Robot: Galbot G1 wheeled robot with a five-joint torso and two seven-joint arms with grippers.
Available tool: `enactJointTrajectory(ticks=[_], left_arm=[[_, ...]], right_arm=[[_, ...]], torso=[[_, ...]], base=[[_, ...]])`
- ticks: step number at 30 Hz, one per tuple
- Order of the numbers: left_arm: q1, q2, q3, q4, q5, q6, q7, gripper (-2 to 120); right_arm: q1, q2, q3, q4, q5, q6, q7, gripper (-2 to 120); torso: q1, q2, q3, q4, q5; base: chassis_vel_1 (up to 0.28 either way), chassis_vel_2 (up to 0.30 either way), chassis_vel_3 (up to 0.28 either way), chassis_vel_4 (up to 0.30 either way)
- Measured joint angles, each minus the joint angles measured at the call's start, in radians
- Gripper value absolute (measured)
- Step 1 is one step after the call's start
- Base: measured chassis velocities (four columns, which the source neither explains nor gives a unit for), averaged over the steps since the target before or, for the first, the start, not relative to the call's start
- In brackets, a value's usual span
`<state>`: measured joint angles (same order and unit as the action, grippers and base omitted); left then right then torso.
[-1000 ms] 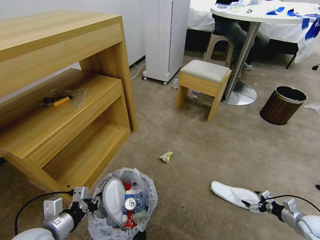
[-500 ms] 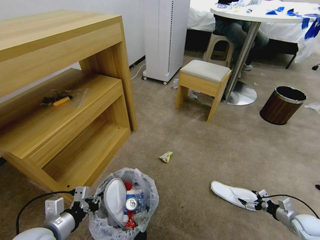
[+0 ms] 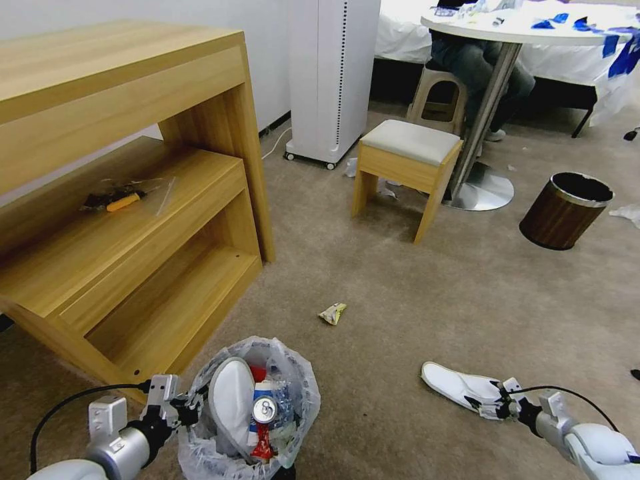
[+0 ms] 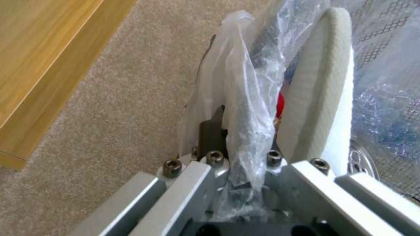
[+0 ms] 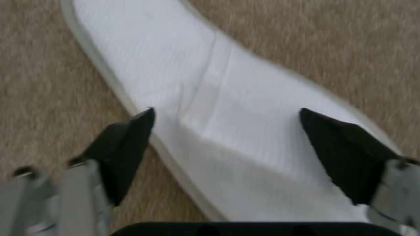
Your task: Pick up the trash bin and place the garbage on the floor into it.
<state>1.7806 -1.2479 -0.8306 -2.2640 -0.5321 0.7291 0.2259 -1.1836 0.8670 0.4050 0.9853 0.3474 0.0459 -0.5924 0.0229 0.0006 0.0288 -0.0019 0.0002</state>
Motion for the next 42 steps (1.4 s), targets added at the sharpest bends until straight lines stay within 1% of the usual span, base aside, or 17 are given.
enactJointTrajectory(ticks=[2,4,5,6,9,10,13,14,17,18,20,22,23,34,38,40,42], left_arm=[[-0.003,0.001,0.002,0.0,0.0,-0.001,0.0,0],[-0.004,0.001,0.004,0.0,0.0,-0.001,0.0,0],[-0.008,0.002,0.007,0.001,0.0,-0.002,0.0,0],[-0.008,0.002,0.007,0.001,0.0,-0.002,0.0,0],[-0.01,0.004,0.01,0.005,0.0,-0.003,-0.001,0],[-0.01,0.004,0.01,0.005,0.0,-0.003,-0.001,0],[-0.011,0.006,0.01,0.008,0.001,-0.005,-0.002,0],[-0.011,0.006,0.01,0.008,0.001,-0.005,-0.002,0],[-0.01,0.007,0.006,0.012,0.001,-0.01,-0.003,0],[-0.01,0.007,0.006,0.012,0.001,-0.01,-0.003,0],[-0.009,0.009,0.005,0.013,0.001,-0.012,-0.003,0],[-0.009,0.009,0.005,0.013,0.001,-0.012,-0.003,0],[-0.009,0.01,0.005,0.013,0.001,-0.014,-0.003,0],[-0.008,0.019,0.006,0.004,-0.005,-0.014,-0.005,0],[-0.009,0.015,0.005,0.001,-0.007,-0.012,-0.006,0],[-0.009,0.008,0.005,0.001,-0.007,-0.012,-0.006,0],[-0.009,0.007,0.006,0.001,-0.007,-0.012,-0.006,0]], right_arm=[[-0.012,0.001,0.004,-0.001,0.0,0.002,0.002,72],[-0.013,0.003,0.006,-0.002,-0.001,0.004,0.004,69],[-0.015,0.005,0.008,-0.007,-0.001,0.007,0.008,61],[-0.015,0.005,0.008,-0.007,-0.001,0.007,0.008,61],[-0.015,0.006,0.009,-0.016,0.001,0.011,0.02,45],[-0.015,0.006,0.009,-0.016,0.001,0.011,0.02,45],[-0.009,0.009,0.004,-0.021,0.0,0.014,0.033,32],[-0.009,0.009,0.004,-0.021,0.0,0.014,0.033,32],[-0.007,0.018,0.001,-0.019,-0.006,0.017,0.04,17],[-0.007,0.018,0.001,-0.019,-0.006,0.017,0.04,17],[-0.006,0.022,-0.001,-0.016,-0.006,0.017,0.044,7],[-0.005,0.023,-0.001,-0.016,-0.006,0.017,0.044,5],[-0.004,0.027,-0.001,-0.016,-0.006,0.018,0.049,0],[-0.014,0.035,0.02,0.004,-0.023,0.037,0.063,0],[-0.021,0.019,0.07,0.073,-0.078,0.077,0.064,0],[-0.031,-0.003,0.103,0.162,-0.087,0.086,0.068,0],[-0.032,-0.007,0.11,0.182,-0.087,0.086,0.069,0]], torso=[[0.0,0.0,0.0,-0.0002,0.0],[0.0,0.0,0.0,-0.0002,0.0],[0.0,0.0,0.0,-0.0002,0.0],[0.0,0.0,0.0,-0.0002,0.0],[0.0,0.0,0.0,-0.0001,0.0],[0.0,0.0,0.0,-0.0001,0.0],[0.0,0.0,0.0,-0.0001,0.0],[0.0,0.0,0.0,-0.0001,0.0],[0.0,0.0,0.0,-0.0001,0.0],[0.0,0.0,0.0,-0.0001,0.0],[0.0,0.0,0.0,0.0,0.0001],[0.0,0.0,0.0,0.0,0.0001],[0.0,0.0,0.0,0.0,0.0002],[0.0,0.0,0.0,-0.0001,0.0002],[0.0,0.0,0.0,-0.0001,0.0],[0.0,0.0,0.0,-0.0001,-0.0001],[0.0,0.0,0.0,-0.0001,0.0]], base=[[0.0,0.0,0.0,0.0],[0.0,0.0,0.0,0.0],[0.0,0.0,0.0,0.0],[0.0,0.0,0.0,0.0],[0.0,0.0,0.0,0.0],[0.0,0.0,0.0,0.0],[0.0,0.0,0.0,0.0],[0.0,0.0,0.0,0.0],[0.0,0.0,0.0,0.0],[0.0,0.0,0.0,0.0],[0.0,0.0,0.0,0.0],[0.0,0.0,0.0,0.0],[0.0,0.0,0.0,0.0],[0.0,0.0,0.0,0.0],[0.0,0.0,0.0,0.0],[0.0,0.0,0.0,0.0],[0.0,0.0,0.0,0.0]])
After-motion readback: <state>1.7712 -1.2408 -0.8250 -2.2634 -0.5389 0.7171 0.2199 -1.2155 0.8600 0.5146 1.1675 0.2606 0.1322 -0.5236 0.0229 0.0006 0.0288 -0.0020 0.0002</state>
